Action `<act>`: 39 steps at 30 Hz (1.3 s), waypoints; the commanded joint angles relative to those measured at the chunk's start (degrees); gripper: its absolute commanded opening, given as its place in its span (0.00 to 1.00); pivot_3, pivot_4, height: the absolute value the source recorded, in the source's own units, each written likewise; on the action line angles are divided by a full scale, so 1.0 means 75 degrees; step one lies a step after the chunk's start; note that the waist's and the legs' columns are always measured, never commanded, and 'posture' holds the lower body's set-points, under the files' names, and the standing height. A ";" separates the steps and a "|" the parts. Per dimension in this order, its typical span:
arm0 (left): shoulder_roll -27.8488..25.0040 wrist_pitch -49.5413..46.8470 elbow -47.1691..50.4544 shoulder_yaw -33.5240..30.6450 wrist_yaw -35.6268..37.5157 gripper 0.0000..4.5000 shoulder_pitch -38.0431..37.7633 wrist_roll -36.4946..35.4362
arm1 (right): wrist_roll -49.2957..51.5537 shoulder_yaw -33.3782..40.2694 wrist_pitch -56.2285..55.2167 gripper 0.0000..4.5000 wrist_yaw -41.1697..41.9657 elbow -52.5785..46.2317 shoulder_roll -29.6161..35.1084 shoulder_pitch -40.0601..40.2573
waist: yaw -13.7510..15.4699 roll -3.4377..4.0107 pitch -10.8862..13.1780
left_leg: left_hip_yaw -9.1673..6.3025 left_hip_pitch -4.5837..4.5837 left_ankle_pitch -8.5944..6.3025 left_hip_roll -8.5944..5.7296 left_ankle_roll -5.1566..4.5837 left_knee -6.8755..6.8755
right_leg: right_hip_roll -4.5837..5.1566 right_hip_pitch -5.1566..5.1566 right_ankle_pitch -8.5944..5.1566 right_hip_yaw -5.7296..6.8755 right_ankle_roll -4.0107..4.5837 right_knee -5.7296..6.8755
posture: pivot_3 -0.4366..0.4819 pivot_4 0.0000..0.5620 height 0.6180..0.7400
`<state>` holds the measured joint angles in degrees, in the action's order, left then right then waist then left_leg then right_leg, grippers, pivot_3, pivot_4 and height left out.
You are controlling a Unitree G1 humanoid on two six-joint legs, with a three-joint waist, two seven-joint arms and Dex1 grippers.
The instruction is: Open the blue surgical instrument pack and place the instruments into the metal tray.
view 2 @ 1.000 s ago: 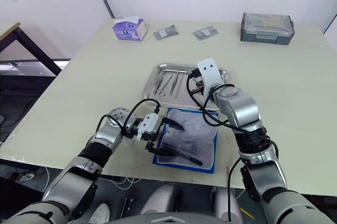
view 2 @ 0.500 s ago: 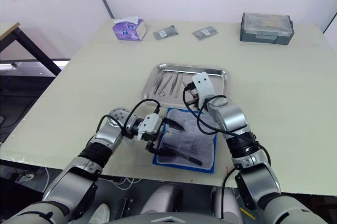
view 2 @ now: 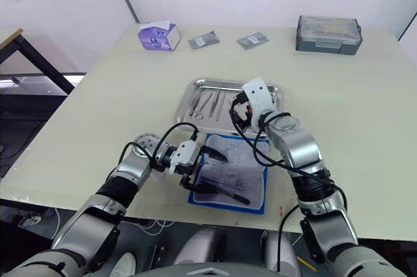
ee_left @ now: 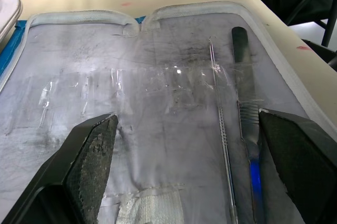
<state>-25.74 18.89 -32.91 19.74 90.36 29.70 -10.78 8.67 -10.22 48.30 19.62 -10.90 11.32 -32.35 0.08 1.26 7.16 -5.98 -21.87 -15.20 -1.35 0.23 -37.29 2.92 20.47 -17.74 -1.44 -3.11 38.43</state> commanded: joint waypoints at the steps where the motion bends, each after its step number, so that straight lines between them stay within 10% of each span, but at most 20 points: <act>1: 0.0125 -0.0229 -0.0438 0.0683 0.0173 1.00 -0.0386 0.0714 | 0.0581 0.0321 -0.0632 0.99 0.1026 -0.1426 0.0740 0.0763 | 0.0026 -0.0004 0.0003 | -0.0012 -0.0003 0.0000 -0.0005 0.0000 0.0000 | 0.0001 -0.0005 -0.0005 -0.0001 -0.0008 -0.0005 | 0.48 0.27 0.95; 14: 0.0123 -0.0197 -0.0508 0.0719 0.0198 1.00 -0.0327 0.0716 | 0.1197 0.0313 -0.3123 0.99 0.4081 -0.2294 0.3223 0.3893 | -0.0078 -0.0025 0.0017 | -0.0040 0.0024 -0.0009 -0.0014 -0.0021 0.0000 | 0.0013 -0.0084 -0.0010 0.0018 -0.0019 -0.0060 | 0.48 0.27 0.95; 39: 0.0117 -0.0193 -0.0486 0.0740 0.0199 1.00 -0.0345 0.0722 | -0.0358 -0.1214 -0.4851 0.99 0.4385 -0.0919 0.3103 0.3706 | -0.0058 -0.0041 0.0026 | -0.0067 0.0025 -0.0009 -0.0020 -0.0021 0.0000 | 0.0019 -0.0094 -0.0012 0.0043 -0.0022 -0.0072 | 0.48 0.27 0.95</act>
<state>-25.68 18.80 -33.00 20.40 90.41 29.99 -10.62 6.32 -19.14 12.09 52.91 -17.68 35.15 -4.25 -0.36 0.95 7.36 -6.49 -21.68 -15.26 -1.50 0.07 -37.29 3.07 19.77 -17.83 -1.12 -3.27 37.89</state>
